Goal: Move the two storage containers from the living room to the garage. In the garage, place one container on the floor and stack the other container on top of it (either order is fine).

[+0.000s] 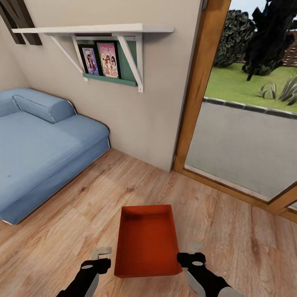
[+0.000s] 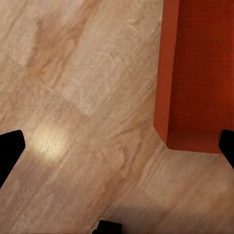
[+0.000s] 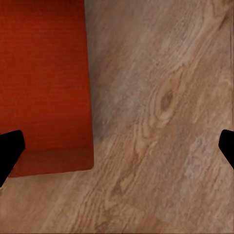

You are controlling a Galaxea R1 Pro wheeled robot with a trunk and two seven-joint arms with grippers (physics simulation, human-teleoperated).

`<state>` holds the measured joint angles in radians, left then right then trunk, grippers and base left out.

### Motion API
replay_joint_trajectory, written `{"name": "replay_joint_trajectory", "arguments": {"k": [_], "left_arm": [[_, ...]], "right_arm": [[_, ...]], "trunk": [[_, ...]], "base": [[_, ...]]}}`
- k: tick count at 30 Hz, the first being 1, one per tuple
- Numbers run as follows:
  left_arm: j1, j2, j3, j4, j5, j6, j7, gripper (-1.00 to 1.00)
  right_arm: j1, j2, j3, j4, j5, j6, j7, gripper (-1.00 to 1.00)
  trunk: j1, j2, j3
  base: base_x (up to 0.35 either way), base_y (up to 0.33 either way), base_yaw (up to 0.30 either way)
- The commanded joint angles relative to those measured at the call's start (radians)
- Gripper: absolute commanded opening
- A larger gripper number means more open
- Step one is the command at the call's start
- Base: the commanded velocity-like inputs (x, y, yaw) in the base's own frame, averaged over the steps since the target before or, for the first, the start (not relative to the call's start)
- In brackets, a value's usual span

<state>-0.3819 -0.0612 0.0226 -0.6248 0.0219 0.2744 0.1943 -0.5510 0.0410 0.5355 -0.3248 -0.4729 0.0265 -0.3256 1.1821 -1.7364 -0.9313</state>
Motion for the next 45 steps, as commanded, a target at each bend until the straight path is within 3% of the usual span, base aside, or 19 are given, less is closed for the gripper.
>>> {"name": "replay_joint_trajectory", "arguments": {"k": [1,2,6,29,34,36,40,45], "left_arm": [[0.000,-0.002,0.002,-0.005,0.000,0.009,0.000,1.00],[-0.002,-0.005,0.000,-0.007,-0.001,0.014,0.000,1.00],[-0.025,-0.010,-0.001,-0.014,-0.003,0.018,-0.001,1.00],[-0.034,-0.011,-0.003,-0.018,-0.003,0.011,-0.001,1.00],[-0.034,-0.012,-0.002,-0.078,-0.003,0.018,-0.001,1.00],[-0.034,-0.019,-0.002,-0.100,-0.004,0.020,-0.001,1.00],[-0.036,-0.056,-0.004,-0.119,-0.006,0.020,-0.001,1.00],[-0.038,-0.062,-0.006,-0.122,-0.007,0.020,-0.001,1.00]], "right_arm": [[-0.032,-0.001,0.008,0.012,-0.009,0.003,-0.008,1.00],[-0.065,0.002,0.008,0.047,-0.010,-0.003,-0.009,1.00],[-0.096,0.010,0.008,0.088,-0.009,-0.008,-0.009,1.00],[-0.100,0.016,0.008,0.095,-0.005,-0.013,-0.007,1.00],[-0.100,0.016,0.009,0.095,-0.004,-0.013,-0.007,1.00],[-0.100,0.016,0.009,0.095,-0.004,-0.014,-0.007,1.00],[-0.100,0.016,0.008,0.095,-0.004,-0.014,-0.007,1.00],[-0.100,0.016,0.009,0.095,-0.004,-0.014,-0.006,1.00]], "trunk": [[0.004,-0.008,-0.004],[0.008,-0.015,-0.007],[0.023,-0.043,-0.020],[0.111,-0.204,-0.092],[0.130,-0.239,-0.107],[0.138,-0.253,-0.114],[0.153,-0.281,-0.126],[0.173,-0.316,-0.142]], "base": [[0.000,0.000,0.000],[0.000,0.000,0.000],[0.000,0.000,0.000],[0.000,0.000,0.000],[0.000,0.000,0.000],[0.000,0.000,0.000],[0.000,0.000,0.000],[0.000,0.000,0.000]]}}
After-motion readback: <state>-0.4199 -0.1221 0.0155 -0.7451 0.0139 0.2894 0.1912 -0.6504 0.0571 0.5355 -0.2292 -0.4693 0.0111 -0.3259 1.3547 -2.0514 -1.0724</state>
